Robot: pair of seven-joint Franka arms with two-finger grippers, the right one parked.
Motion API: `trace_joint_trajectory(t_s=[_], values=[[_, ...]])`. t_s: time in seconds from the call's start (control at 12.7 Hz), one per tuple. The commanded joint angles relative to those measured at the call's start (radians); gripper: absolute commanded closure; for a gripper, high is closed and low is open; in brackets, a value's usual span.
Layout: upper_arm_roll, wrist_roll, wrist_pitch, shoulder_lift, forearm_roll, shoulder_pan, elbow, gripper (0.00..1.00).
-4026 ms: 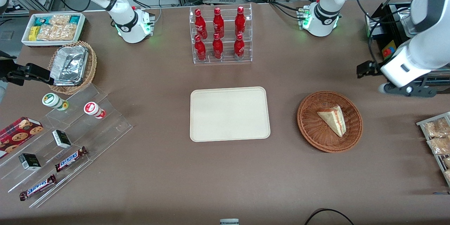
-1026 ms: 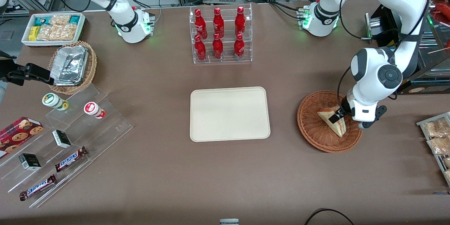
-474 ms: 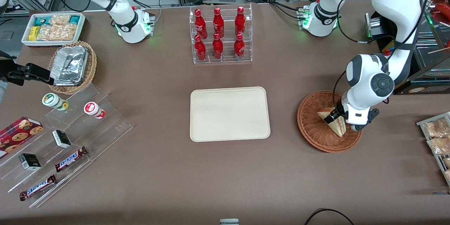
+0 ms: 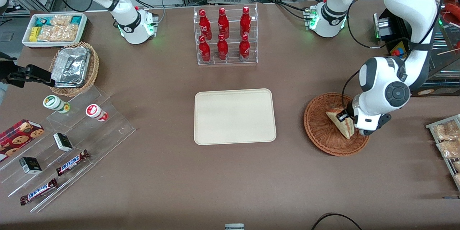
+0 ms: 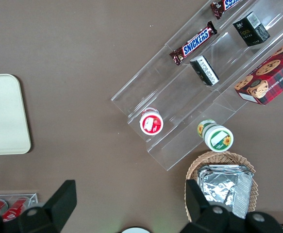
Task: Place sandwich from basket to tray
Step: 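Lift the sandwich out of the basket and carry it over the cream tray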
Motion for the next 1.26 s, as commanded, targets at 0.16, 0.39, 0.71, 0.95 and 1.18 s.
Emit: trace_joint_trajectory(t_s=[0.16, 0.39, 0.71, 0.95, 1.18], values=[[-0.054, 0.011, -0.114, 0.0, 0.005, -0.007, 0.102, 1.0], [-0.079, 0.017, -0.131, 0.011, 0.006, -0.076, 0.161, 1.0], [-0.079, 0.0, -0.175, 0.113, 0.005, -0.266, 0.315, 1.0], [-0.079, -0.07, -0.169, 0.221, 0.002, -0.381, 0.444, 1.0], [-0.076, -0.223, -0.166, 0.343, 0.014, -0.516, 0.592, 1.0]])
